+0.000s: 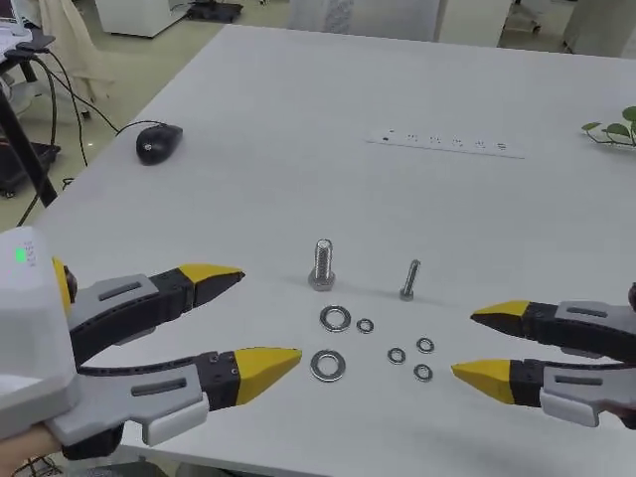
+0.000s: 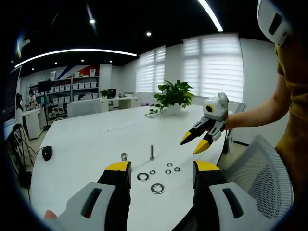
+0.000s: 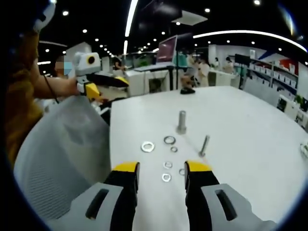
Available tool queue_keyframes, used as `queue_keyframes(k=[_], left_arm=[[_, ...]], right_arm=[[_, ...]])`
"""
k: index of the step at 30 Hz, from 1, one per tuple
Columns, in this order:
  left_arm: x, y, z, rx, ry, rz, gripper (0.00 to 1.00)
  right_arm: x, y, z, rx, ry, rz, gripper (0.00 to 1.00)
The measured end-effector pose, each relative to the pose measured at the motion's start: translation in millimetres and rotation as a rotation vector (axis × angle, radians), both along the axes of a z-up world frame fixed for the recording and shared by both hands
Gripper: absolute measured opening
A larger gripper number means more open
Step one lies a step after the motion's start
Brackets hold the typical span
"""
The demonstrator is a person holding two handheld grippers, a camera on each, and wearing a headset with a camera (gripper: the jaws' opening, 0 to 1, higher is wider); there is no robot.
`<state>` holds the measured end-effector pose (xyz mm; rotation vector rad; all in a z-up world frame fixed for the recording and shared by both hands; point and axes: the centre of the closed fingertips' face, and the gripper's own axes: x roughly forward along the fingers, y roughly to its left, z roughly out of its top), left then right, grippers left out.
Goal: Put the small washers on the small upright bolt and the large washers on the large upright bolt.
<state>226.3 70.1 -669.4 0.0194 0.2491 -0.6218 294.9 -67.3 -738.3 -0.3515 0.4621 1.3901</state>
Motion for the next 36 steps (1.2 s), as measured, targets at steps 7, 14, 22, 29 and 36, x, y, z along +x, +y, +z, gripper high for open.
queue_keyframes(k=[7, 14, 22, 29, 36], left_arm=[[2.0, -0.9, -2.2, 0.001, 0.005, -0.010, 0.50], [2.8, 1.1, 1.1, -0.003, -0.007, -0.004, 0.50], [0.8, 2.9, 4.9, -0.007, -0.026, 0.004, 0.51], [2.1, 6.1, 7.1, -0.020, -0.040, 0.012, 0.51], [1.1, 5.9, 8.4, -0.029, -0.048, 0.014, 0.50]], right_arm=[[2.1, 5.0, -16.9, -0.085, 0.004, 0.062, 0.40], [-1.3, 8.6, -32.7, -0.182, -0.007, 0.135, 0.40], [-3.1, 14.7, -41.2, -0.269, -0.019, 0.203, 0.39], [-0.3, 12.6, -52.9, -0.378, -0.032, 0.266, 0.38], [-4.9, 12.2, -66.0, -0.462, -0.058, 0.332, 0.37]])
